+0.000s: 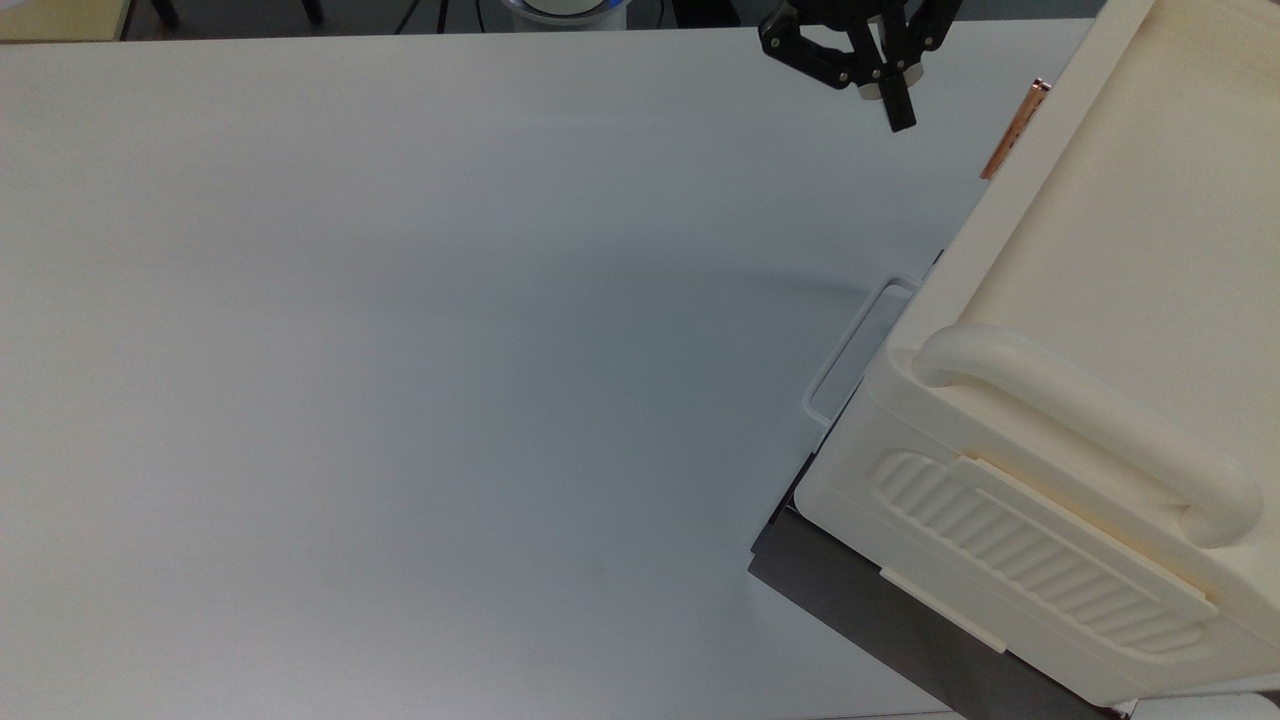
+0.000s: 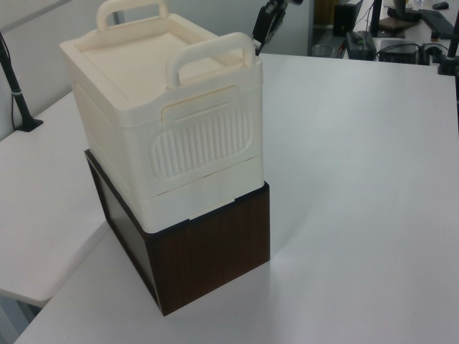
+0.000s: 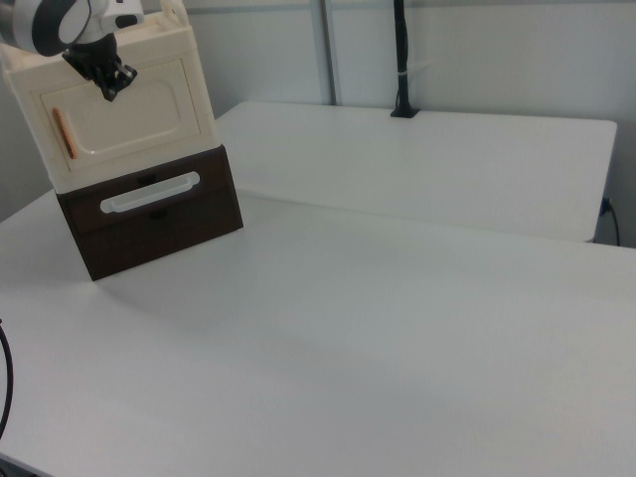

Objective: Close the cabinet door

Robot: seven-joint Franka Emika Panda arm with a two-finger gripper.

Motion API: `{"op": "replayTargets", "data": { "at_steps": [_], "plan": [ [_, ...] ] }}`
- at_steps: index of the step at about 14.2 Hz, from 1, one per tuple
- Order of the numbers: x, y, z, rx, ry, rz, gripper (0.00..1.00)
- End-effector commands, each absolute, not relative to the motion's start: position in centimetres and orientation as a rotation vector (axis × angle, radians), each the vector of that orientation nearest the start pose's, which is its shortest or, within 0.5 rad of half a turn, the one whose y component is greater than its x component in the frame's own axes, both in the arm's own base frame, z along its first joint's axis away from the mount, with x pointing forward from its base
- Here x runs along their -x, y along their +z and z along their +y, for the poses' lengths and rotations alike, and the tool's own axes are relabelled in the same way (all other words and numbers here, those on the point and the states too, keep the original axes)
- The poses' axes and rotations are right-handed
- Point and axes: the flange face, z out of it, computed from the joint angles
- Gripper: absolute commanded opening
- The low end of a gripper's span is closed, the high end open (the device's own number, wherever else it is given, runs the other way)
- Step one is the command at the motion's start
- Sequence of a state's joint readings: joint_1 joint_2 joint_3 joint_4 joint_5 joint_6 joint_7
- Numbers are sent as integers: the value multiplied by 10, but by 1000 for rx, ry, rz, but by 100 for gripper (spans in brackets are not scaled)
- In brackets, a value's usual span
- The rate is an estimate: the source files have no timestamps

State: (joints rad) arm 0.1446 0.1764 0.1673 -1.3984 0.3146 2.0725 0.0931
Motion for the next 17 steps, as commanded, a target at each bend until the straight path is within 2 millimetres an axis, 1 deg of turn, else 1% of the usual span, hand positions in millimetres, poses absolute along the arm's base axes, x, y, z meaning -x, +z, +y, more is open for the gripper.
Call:
{"op": "replayTargets", "data": {
  "at_steps": [1, 2, 3, 5, 6, 7, 9, 11, 12, 14, 15, 16, 17],
  "plan": [
    [-609, 643, 181, 2790, -462, -259, 0],
    [-609, 631, 155, 2891, -405, -245, 0],
    [-605, 622, 130, 2992, -323, -222, 0],
    [-602, 611, 94, 3072, -199, -165, 0],
    [-598, 602, 80, 3101, -126, -144, 0],
    [-591, 604, 61, 3144, -86, -108, 0],
    [-580, 607, 34, 3165, -65, -42, 0],
    [-571, 607, 18, 3190, -55, -3, 0],
    [-570, 607, 13, 3227, -55, 8, 0],
    [-570, 606, 8, 3274, -53, 16, 0],
    [-569, 606, 7, 3274, -47, 49, 2],
    [-566, 604, 7, 3276, -10, 60, 8],
    [-564, 606, 6, 3276, 2, 62, 19]
  ]
}}
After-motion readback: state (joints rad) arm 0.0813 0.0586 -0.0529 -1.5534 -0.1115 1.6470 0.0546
